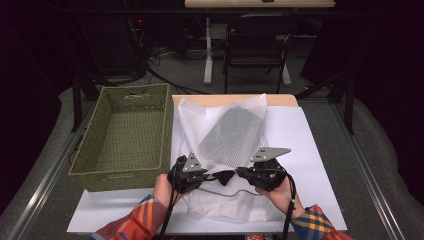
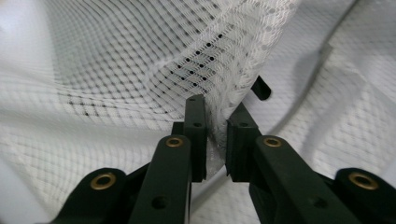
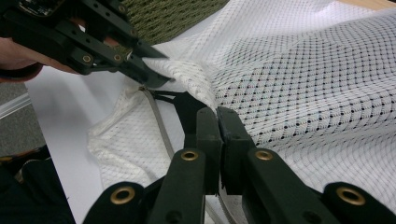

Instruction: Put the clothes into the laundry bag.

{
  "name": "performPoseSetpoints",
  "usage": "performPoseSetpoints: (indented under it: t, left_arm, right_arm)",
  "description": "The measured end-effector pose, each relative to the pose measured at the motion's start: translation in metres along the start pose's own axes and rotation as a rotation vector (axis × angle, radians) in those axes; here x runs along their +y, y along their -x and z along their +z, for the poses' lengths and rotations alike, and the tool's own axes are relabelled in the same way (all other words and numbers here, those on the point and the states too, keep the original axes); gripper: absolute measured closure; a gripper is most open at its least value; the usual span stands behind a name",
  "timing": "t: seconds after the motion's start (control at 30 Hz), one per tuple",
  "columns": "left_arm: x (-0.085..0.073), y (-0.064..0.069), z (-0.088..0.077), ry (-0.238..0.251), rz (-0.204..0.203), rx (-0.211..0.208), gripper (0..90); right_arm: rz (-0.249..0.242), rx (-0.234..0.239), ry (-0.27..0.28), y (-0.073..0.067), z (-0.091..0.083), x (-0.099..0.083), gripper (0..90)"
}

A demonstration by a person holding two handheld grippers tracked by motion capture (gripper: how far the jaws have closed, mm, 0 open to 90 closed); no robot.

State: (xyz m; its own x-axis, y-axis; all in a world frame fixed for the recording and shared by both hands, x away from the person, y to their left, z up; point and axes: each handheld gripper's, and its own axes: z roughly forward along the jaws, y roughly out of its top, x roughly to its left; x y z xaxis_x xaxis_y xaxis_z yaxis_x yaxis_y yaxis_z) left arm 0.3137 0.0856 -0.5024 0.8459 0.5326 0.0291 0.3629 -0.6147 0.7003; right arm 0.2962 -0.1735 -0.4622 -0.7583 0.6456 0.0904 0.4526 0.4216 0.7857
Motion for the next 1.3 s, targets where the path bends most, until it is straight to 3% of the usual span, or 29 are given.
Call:
performPoseSetpoints:
  t: [0.2,0.33,0.7,1.0,1.13,1.3]
  left_arm:
    - [-0.002,0.001,0.002,-0.028,0.020,-0.010,88.1]
    - [-0.005,0.002,0.004,-0.078,0.045,-0.026,88.1]
    - [-0.014,0.003,0.015,-0.172,0.067,-0.065,88.2]
    - [-0.021,-0.001,0.021,-0.196,0.035,-0.105,88.2]
    - [-0.022,0.000,0.023,-0.219,0.046,-0.117,88.2]
    - [-0.024,-0.001,0.024,-0.222,0.029,-0.133,86.9]
  right_arm:
    - [0.001,0.009,-0.027,0.000,0.002,-0.006,88.6]
    - [0.004,0.020,-0.061,-0.001,0.007,-0.012,88.6]
    - [0.004,0.041,-0.154,0.000,0.023,-0.026,88.6]
    - [-0.001,0.047,-0.238,0.000,0.042,-0.040,88.6]
    - [-0.010,0.044,-0.276,0.000,0.050,-0.046,88.6]
    - [-0.021,0.046,-0.303,0.000,0.057,-0.051,88.3]
